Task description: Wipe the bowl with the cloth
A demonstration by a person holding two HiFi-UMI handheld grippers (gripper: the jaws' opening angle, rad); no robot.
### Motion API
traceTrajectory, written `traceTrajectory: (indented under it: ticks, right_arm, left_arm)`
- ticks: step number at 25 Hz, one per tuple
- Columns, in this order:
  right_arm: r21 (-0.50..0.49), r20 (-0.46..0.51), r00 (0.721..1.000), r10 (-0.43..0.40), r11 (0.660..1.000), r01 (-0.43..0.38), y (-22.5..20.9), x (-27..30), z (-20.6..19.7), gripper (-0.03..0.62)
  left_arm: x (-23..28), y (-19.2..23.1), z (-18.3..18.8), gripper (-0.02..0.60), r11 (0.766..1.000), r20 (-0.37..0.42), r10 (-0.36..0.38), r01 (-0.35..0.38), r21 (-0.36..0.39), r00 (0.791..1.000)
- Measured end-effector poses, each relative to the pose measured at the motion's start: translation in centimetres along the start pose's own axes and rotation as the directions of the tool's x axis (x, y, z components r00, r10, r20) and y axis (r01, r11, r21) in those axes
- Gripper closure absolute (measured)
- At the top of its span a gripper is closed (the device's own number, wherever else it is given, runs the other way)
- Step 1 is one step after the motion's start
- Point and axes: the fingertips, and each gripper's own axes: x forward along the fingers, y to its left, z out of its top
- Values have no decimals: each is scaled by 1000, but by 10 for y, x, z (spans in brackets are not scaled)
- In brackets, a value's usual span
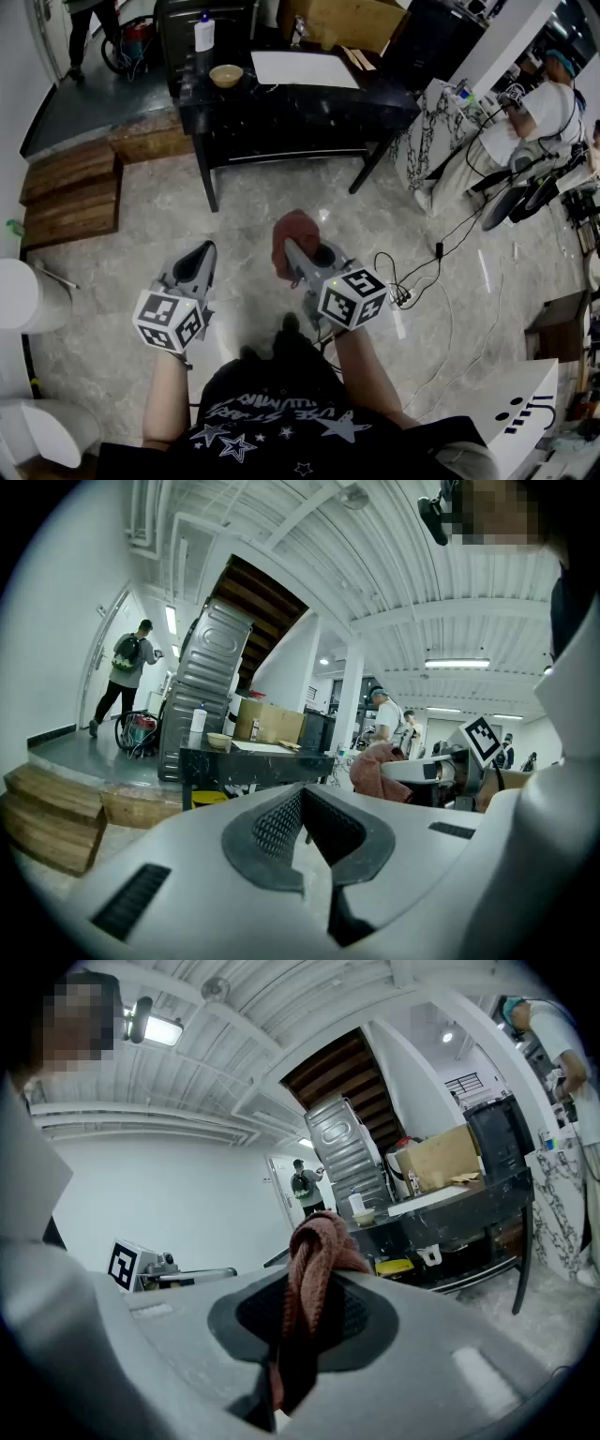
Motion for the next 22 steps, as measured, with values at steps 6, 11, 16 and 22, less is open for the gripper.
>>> traceTrajectory:
  ticks: [6, 11, 16, 22]
  right_arm:
    - [3, 3, 1000, 13, 1000, -13, 4, 1, 2, 530]
    - [-12, -9, 1000, 26, 1000, -26, 12, 7, -2, 530]
    - [-40, -10, 1000, 28, 999, -28, 18, 13, -4, 529]
    - [-41, -11, 1000, -5, 999, 5, 10, 5, -8, 528]
  left_arm:
    - [-3, -5, 1, 574, 1000, -18, 7, -6, 17, 1000]
    - [-13, 2, -5, 574, 999, -32, 27, -26, 24, 999]
    - [-20, 14, -12, 574, 999, -37, 39, -39, 5, 999]
    - [-17, 21, -23, 574, 999, -48, 32, -33, -23, 998]
